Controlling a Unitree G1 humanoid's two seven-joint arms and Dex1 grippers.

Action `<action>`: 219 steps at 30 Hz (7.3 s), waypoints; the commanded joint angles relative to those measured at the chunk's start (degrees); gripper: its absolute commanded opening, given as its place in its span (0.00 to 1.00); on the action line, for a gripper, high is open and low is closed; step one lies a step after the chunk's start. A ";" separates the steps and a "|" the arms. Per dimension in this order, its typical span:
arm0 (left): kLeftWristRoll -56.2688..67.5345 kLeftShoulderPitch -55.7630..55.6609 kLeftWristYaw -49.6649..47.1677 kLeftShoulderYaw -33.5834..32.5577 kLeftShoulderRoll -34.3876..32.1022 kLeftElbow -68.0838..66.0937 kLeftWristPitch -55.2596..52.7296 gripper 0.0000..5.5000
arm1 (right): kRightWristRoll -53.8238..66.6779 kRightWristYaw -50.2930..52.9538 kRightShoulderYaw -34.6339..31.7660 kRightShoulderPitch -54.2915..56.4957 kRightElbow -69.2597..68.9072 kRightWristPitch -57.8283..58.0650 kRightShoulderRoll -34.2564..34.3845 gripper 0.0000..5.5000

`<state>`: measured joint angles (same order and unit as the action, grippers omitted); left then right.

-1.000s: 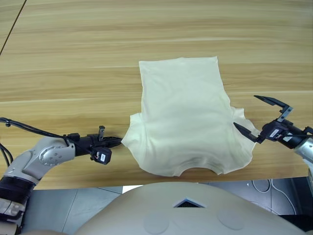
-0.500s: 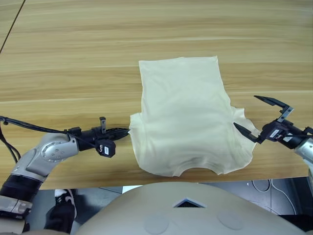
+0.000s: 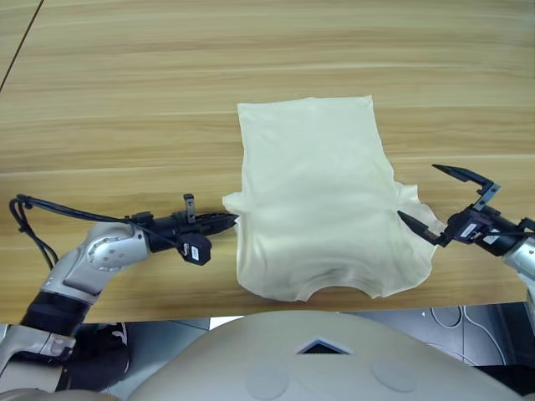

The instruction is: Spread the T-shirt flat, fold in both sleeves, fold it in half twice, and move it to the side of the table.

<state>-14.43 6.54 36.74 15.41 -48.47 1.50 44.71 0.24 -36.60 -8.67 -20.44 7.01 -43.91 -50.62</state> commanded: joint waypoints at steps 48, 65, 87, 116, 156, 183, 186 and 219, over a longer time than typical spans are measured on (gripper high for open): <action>-10.70 -8.35 -2.16 14.95 18.65 -7.49 -8.46 0.08 | 0.25 0.26 -1.36 -0.42 -3.34 2.22 0.88 0.98; -1.40 -9.24 -3.70 11.36 20.64 -4.65 -10.91 0.58 | -17.83 8.86 -12.85 -5.29 -2.80 10.11 -3.13 0.98; -0.79 -7.72 -5.24 10.02 21.51 -3.32 -10.93 0.98 | -33.19 8.89 -8.08 -14.00 -6.25 12.61 -5.25 0.98; -2.04 -6.97 -5.53 10.59 22.32 -3.43 -10.56 0.98 | -33.46 14.45 -1.75 -11.33 -0.46 12.64 -6.95 0.08; -1.92 -7.50 -5.20 11.20 23.82 -3.75 -10.20 0.98 | -25.71 6.41 3.83 -4.15 -22.67 9.87 -3.67 0.01; -0.24 -7.00 -4.14 11.13 23.58 -2.97 -9.90 0.98 | -25.96 0.09 16.26 1.98 -25.38 15.38 -0.14 0.31; -0.01 -7.04 -4.16 10.96 23.57 -2.80 -9.95 0.98 | -24.74 -0.08 15.87 2.45 -25.95 16.15 0.43 0.40; 1.38 14.63 12.41 7.89 -8.24 10.20 -4.15 0.98 | -18.70 -8.87 -3.37 -24.24 -17.11 0.82 -12.66 0.75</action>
<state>-11.06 20.58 46.75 21.72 -55.69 12.95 41.40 -17.62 -43.84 -12.88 -42.78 -9.79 -42.71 -62.44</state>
